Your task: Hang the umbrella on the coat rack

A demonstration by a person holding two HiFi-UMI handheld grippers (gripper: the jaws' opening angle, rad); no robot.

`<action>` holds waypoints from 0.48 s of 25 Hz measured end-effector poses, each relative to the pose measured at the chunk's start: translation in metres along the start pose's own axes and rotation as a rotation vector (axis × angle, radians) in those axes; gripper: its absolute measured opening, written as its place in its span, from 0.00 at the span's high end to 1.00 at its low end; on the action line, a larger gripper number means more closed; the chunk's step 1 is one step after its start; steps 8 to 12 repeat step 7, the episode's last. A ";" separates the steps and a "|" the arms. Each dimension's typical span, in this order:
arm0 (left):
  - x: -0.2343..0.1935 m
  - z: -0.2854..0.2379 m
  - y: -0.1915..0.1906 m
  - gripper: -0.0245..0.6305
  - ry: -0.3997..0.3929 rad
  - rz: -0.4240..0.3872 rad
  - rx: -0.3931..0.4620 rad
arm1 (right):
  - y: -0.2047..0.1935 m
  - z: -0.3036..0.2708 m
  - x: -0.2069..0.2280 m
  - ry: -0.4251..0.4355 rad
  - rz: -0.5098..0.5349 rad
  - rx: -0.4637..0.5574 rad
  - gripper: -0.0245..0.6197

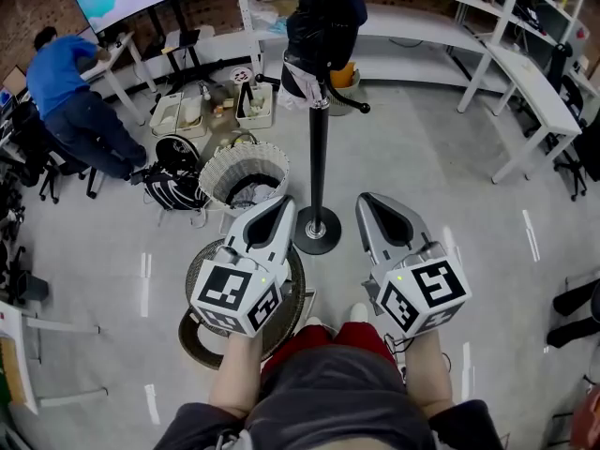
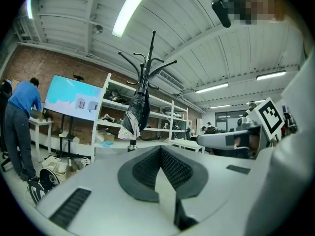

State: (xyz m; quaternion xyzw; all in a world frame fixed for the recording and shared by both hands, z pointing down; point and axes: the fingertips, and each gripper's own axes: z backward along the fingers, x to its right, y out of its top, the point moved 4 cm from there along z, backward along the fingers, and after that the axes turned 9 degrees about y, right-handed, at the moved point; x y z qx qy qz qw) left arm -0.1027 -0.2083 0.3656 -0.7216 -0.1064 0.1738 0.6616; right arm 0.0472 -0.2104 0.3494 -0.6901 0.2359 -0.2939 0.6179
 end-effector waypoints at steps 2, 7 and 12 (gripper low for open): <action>-0.001 0.001 -0.001 0.94 0.001 0.000 0.001 | 0.000 0.000 -0.003 0.007 0.006 0.001 0.94; -0.004 0.004 -0.002 0.94 0.001 0.006 0.000 | 0.002 -0.001 -0.011 0.021 0.013 0.002 0.94; -0.004 0.004 -0.002 0.94 0.001 0.006 0.000 | 0.002 -0.001 -0.011 0.021 0.013 0.002 0.94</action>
